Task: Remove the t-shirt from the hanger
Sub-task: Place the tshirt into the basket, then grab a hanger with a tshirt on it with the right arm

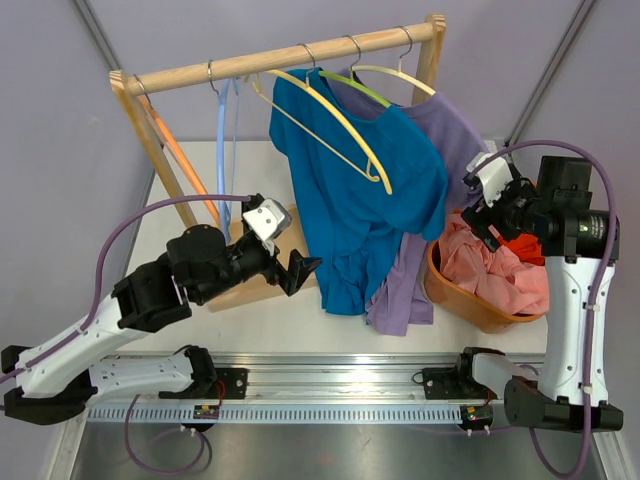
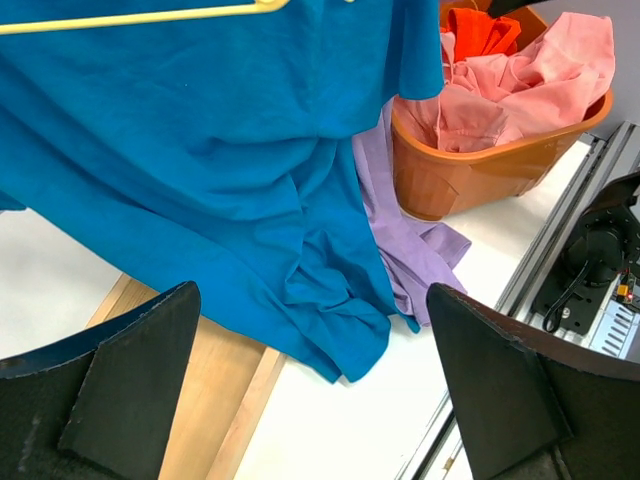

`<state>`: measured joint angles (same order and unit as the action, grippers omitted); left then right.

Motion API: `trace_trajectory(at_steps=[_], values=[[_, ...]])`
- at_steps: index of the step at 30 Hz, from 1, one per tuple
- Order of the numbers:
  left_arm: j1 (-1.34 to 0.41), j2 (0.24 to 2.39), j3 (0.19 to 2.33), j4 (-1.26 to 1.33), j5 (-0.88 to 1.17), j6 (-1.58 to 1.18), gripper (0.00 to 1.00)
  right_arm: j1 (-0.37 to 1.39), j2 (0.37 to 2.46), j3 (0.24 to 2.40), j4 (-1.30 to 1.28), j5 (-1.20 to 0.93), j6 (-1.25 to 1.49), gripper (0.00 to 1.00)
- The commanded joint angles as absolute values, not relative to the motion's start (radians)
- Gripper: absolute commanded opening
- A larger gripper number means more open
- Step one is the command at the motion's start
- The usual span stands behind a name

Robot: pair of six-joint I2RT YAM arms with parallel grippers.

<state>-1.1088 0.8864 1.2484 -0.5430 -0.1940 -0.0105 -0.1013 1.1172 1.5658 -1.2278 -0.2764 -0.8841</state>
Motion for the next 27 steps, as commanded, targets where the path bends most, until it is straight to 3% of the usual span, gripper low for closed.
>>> trace_trajectory(at_steps=[1, 6, 10, 15, 17, 19, 27], values=[[-1.100, 0.880, 1.296, -0.505, -0.213, -0.012, 0.99, -0.106, 1.100, 1.702, -1.613, -0.621, -1.058, 0.82], [-1.086, 0.908, 1.311, -0.517, -0.209, -0.051, 0.99, -0.101, 1.081, 1.831, -1.634, -0.901, -0.933, 0.80], [-1.078, 0.937, 1.341, -0.545, -0.201, -0.087, 0.99, -0.101, 1.149, 1.992, -1.576, -1.000, -0.784, 0.78], [-1.072, 0.942, 1.339, -0.520, -0.198, -0.115, 0.99, -0.101, 1.201, 2.082, -1.179, -1.077, -0.316, 0.75], [-1.069, 0.945, 1.335, -0.509, -0.193, -0.135, 0.99, -0.089, 1.261, 2.108, -0.978, -1.046, -0.090, 0.73], [-1.068, 0.948, 1.339, -0.506, -0.192, -0.159, 0.99, -0.028, 1.353, 2.181, -0.930, -0.956, -0.037, 0.72], [-1.065, 0.920, 1.293, -0.488, -0.213, -0.291, 0.99, 0.196, 1.590, 2.430, -0.966, -0.586, -0.129, 0.70]])
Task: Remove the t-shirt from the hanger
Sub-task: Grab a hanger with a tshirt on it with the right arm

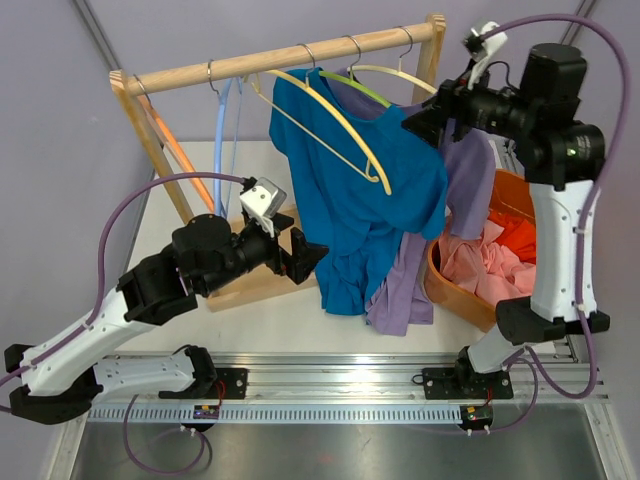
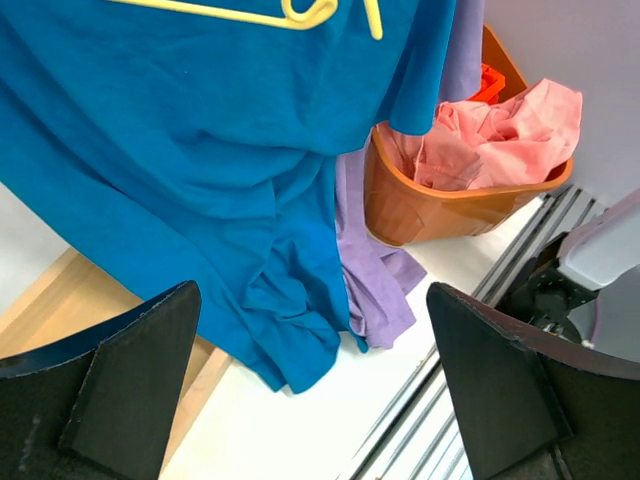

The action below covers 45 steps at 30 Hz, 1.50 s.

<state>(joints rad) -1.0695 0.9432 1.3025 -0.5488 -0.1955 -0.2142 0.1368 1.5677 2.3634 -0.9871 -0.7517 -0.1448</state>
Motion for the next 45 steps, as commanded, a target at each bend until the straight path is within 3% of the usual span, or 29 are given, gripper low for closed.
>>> trace_trajectory(at_steps=[1, 6, 8, 9, 12, 25, 30, 31, 40, 45], values=[[-1.065, 0.917, 1.287, -0.486, -0.216, -0.302, 0.99, 0.212, 1.600, 2.431, -0.966, -0.562, -0.139, 0.70], [-1.063, 0.891, 1.264, -0.491, -0.235, -0.333, 0.99, 0.262, 1.652, 2.451, -0.965, -0.436, -0.187, 0.65], [-1.063, 0.887, 1.261, -0.494, -0.239, -0.334, 0.99, 0.265, 1.663, 2.454, -0.985, -0.471, -0.201, 0.58], [-1.063, 0.887, 1.258, -0.494, -0.242, -0.336, 0.99, 0.274, 1.666, 2.445, -0.991, -0.482, -0.206, 0.48], [-1.063, 0.891, 1.262, -0.492, -0.242, -0.334, 0.99, 0.293, 1.663, 2.412, -1.003, -0.499, -0.221, 0.34], [-1.058, 0.907, 1.281, -0.502, -0.229, -0.333, 0.99, 0.311, 1.715, 2.445, -1.037, -0.515, -0.236, 0.38], [-1.058, 0.894, 1.269, -0.500, -0.229, -0.350, 0.99, 0.314, 1.738, 2.489, -1.026, -0.520, -0.216, 0.04], [-1.058, 0.890, 1.267, -0.499, -0.229, -0.351, 0.99, 0.313, 1.736, 2.497, -1.016, -0.520, -0.209, 0.01], [-1.058, 0.865, 1.247, -0.497, -0.242, -0.362, 0.99, 0.311, 1.698, 2.606, -0.867, -0.480, -0.149, 0.00], [-1.058, 0.853, 1.241, -0.497, -0.247, -0.364, 0.99, 0.308, 1.592, 2.453, -0.734, -0.485, -0.141, 0.00]])
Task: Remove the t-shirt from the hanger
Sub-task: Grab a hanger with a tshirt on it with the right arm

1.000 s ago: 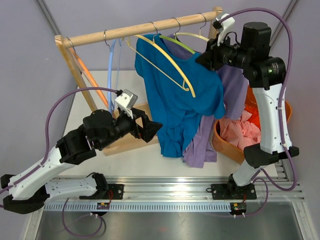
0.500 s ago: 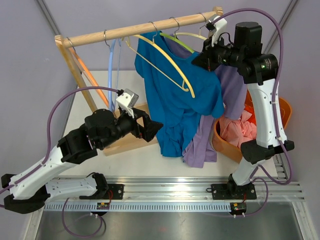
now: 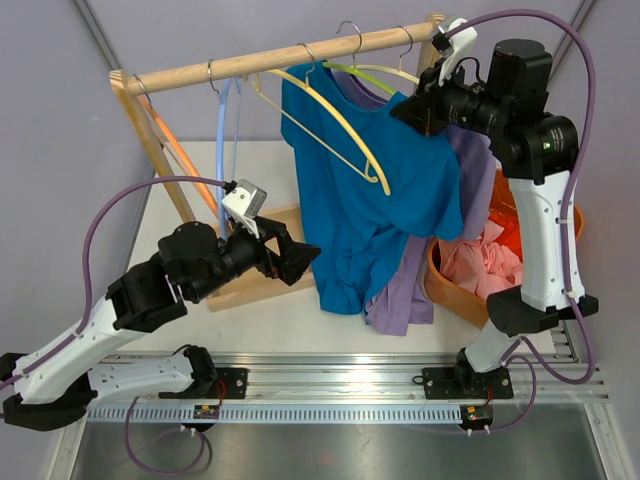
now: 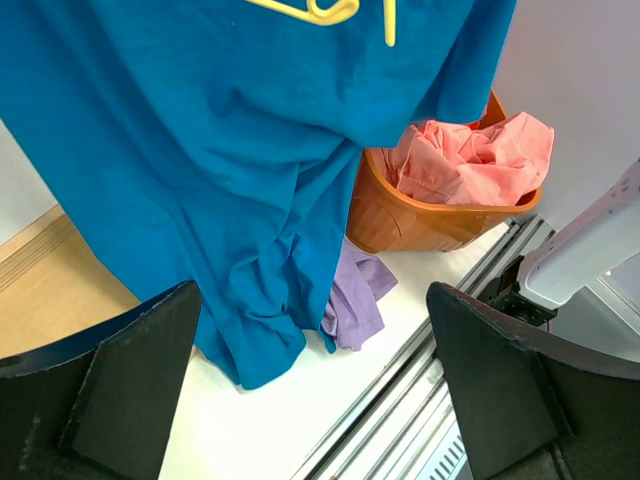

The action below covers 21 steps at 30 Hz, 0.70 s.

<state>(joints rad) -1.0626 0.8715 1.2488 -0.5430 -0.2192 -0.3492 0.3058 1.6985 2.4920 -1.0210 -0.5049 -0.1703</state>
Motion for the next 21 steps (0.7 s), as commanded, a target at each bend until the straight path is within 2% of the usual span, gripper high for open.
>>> trace_trajectory(at_steps=[1, 5, 11, 21], values=[[-1.057, 0.850, 1.238, -0.497, -0.248, -0.365, 0.99, 0.308, 1.574, 2.426, -0.718, -0.483, -0.140, 0.00], [-1.057, 0.841, 1.233, -0.500, -0.252, -0.361, 0.99, 0.307, 1.473, 2.266, -0.608, -0.497, -0.121, 0.00], [-1.052, 0.853, 1.255, -0.515, -0.245, -0.351, 0.99, 0.299, 1.442, 2.240, -0.635, -0.488, -0.147, 0.00], [-1.046, 0.819, 1.227, -0.555, -0.262, -0.344, 0.99, 0.177, 1.238, 2.005, -0.842, -0.528, -0.276, 0.00]])
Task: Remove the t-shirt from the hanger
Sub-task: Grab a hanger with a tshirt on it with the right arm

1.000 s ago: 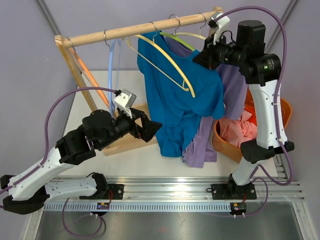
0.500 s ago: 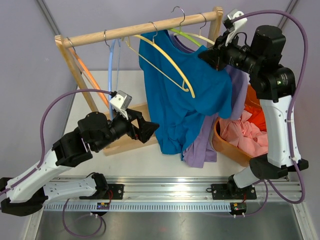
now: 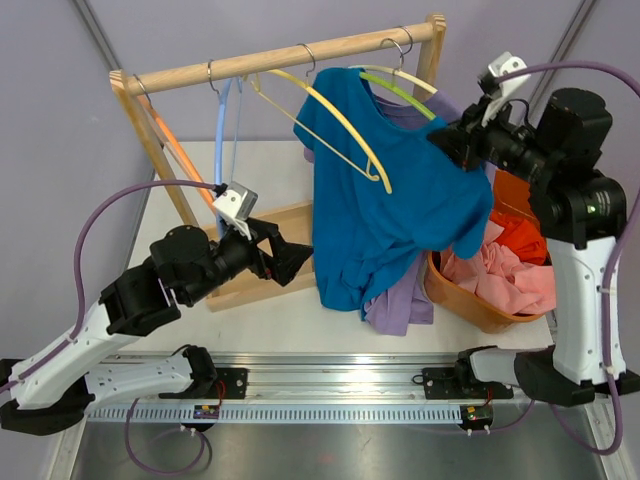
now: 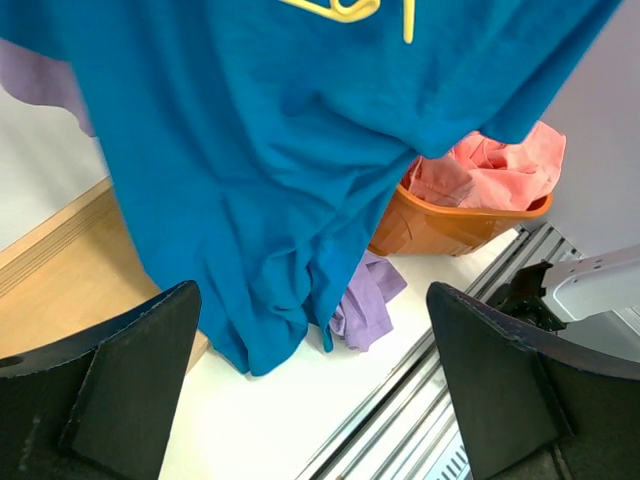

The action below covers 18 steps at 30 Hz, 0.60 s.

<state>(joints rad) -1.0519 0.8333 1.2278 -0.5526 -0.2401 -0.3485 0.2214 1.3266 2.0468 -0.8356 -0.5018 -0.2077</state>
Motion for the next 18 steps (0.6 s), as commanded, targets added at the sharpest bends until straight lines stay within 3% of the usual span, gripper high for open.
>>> trace_trajectory(at_steps=[1, 7, 18], values=[[-1.046, 0.819, 1.230, -0.563, -0.262, -0.339, 0.99, 0.145, 1.224, 1.982, -0.866, -0.552, -0.288, 0.00], [-1.040, 0.827, 1.232, -0.598, -0.247, -0.318, 0.99, 0.115, 1.080, 1.787, -1.034, -0.542, -0.361, 0.00], [-1.039, 0.805, 1.209, -0.612, -0.241, -0.324, 0.99, 0.114, 0.856, 1.565, -1.271, -0.551, -0.222, 0.00]])
